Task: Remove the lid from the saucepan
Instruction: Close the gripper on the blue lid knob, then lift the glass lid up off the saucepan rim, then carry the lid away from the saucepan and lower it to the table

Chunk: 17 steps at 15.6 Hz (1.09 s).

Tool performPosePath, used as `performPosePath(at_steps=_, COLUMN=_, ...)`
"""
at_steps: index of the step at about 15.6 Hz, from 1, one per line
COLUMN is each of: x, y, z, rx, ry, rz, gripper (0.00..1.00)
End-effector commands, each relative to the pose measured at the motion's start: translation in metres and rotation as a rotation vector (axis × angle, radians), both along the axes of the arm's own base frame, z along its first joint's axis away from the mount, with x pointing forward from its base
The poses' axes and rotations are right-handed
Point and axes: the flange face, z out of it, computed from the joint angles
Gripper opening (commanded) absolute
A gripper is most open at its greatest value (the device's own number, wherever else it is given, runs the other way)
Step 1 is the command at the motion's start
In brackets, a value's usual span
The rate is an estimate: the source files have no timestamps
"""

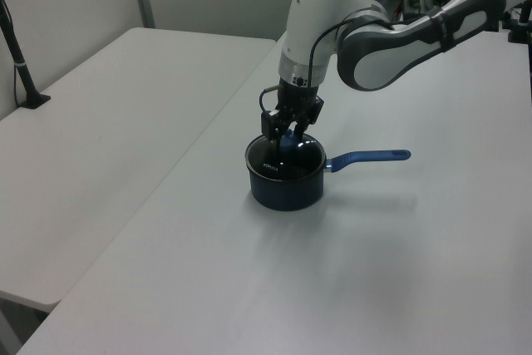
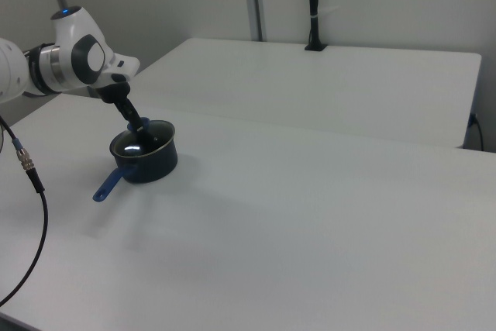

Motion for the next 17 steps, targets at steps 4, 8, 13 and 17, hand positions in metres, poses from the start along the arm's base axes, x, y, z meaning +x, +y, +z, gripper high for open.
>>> performPosePath(at_steps=4, x=0.002, y=-0.013, z=0.033, rx=-0.026, ry=-0.063, rz=0.020, gripper=0.37)
performPosePath(at_steps=8, x=-0.004, y=-0.037, z=0.059, rx=-0.030, ry=-0.076, rz=0.042, gripper=0.37)
performPosePath(at_steps=13, x=-0.039, y=-0.123, z=0.079, rx=-0.092, ry=-0.022, rz=0.125, gripper=0.34)
performPosePath(at_steps=17, x=-0.073, y=-0.217, z=0.088, rx=-0.086, ry=0.139, rz=0.261, gripper=0.35)
